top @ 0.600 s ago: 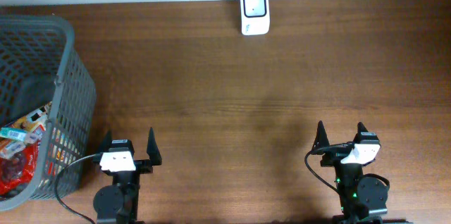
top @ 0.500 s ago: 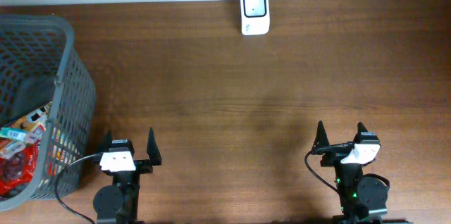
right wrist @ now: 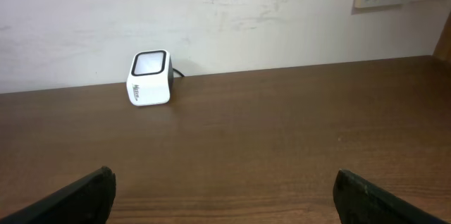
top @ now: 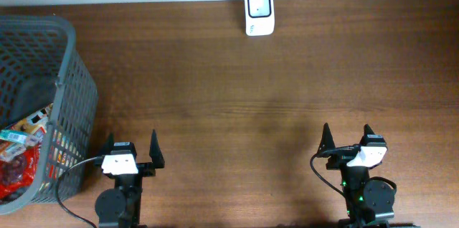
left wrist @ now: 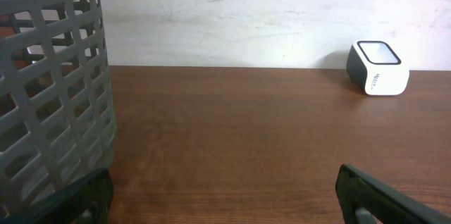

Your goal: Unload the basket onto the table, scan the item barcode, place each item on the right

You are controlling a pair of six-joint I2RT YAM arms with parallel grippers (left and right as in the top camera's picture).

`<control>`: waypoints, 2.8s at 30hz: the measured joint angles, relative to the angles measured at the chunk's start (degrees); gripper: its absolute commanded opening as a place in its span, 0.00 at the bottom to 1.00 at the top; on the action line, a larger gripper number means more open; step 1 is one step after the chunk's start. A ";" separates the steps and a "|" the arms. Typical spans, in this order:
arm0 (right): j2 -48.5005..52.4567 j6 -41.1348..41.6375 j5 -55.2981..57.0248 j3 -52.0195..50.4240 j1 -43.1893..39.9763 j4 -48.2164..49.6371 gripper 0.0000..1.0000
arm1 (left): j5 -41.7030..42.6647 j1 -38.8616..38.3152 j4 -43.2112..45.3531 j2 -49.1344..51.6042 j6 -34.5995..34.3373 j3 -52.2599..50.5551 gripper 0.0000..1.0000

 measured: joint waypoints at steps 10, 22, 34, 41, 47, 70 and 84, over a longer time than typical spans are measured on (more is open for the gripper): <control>0.00 -0.02 0.00 0.00 0.00 0.00 0.98 | 0.00 0.00 0.00 0.00 0.00 0.00 0.99; 0.00 -0.04 0.00 0.00 0.00 0.02 0.98 | 0.00 0.00 0.00 0.00 0.00 0.00 0.99; 0.00 -0.02 0.00 0.00 0.00 0.00 0.98 | 0.00 -0.02 0.00 0.00 -0.02 0.00 0.99; 0.00 -0.04 0.00 0.00 0.00 0.02 0.98 | 0.00 0.00 0.00 0.00 -0.02 0.00 0.99; 0.00 -0.04 0.00 0.00 0.00 0.02 0.98 | -0.02 -0.02 0.00 0.00 0.07 0.00 0.99; 0.07 0.00 -0.39 0.00 0.00 -0.09 0.98 | 15.50 -0.04 -48.13 48.57 10.93 80.04 0.99; 0.11 -0.04 -0.39 0.00 0.00 -0.04 0.98 | -1.49 36.70 -82.01 99.12 -22.18 142.07 0.99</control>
